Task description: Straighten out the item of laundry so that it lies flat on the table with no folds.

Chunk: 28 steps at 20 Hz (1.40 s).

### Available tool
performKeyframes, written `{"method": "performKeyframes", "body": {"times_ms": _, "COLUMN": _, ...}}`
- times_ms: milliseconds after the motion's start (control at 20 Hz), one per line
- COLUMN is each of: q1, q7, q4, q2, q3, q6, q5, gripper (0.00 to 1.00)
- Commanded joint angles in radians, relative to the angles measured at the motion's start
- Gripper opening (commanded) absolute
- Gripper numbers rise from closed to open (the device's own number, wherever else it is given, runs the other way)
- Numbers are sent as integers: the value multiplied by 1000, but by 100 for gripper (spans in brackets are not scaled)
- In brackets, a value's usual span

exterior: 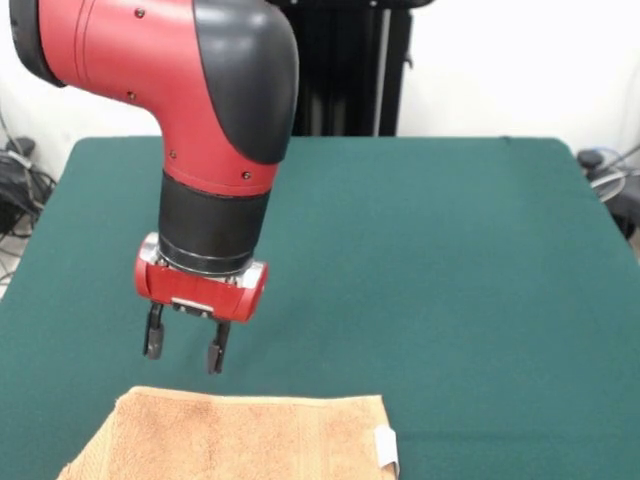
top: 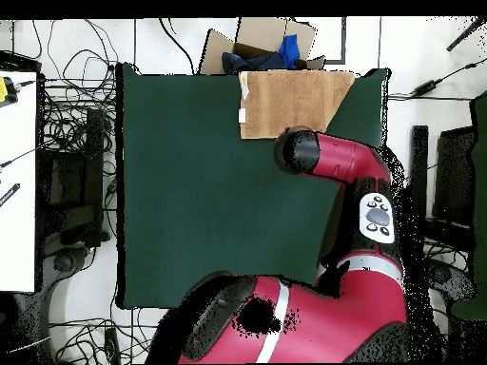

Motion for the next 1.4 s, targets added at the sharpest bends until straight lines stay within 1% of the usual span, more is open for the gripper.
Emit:
{"method": "performKeyframes", "body": {"times_ms": 50, "q1": -113, "q7": -184, "q4": 66, "q2": -53, "q3": 177, "q6": 189, "q5": -31, "gripper": 100}}
{"method": "performKeyframes", "body": {"times_ms": 150, "q1": -103, "q7": -170, "q4": 54, "q2": -52, "q3": 164, "q6": 209, "q5": -36, "gripper": 100}}
{"method": "performKeyframes", "body": {"times_ms": 350, "q1": -98, "q7": -110, "q4": 29, "q2": -25, "q3": 166, "q6": 193, "q5": -42, "gripper": 100}}
{"method": "performKeyframes", "body": {"times_ms": 600, "q1": -79, "q7": -46, "q4": 3, "q2": -3, "q3": 144, "q6": 170, "q5": -50, "gripper": 100}}
{"method": "performKeyframes", "body": {"times_ms": 1050, "q1": -44, "q7": 9, "q4": -10, "q2": 6, "q3": 106, "q6": 160, "q5": -53, "gripper": 100}}
{"method": "performKeyframes", "body": {"times_ms": 1400, "q1": -23, "q7": 28, "q4": -45, "q2": 25, "q3": 89, "q6": 168, "q5": -55, "gripper": 100}}
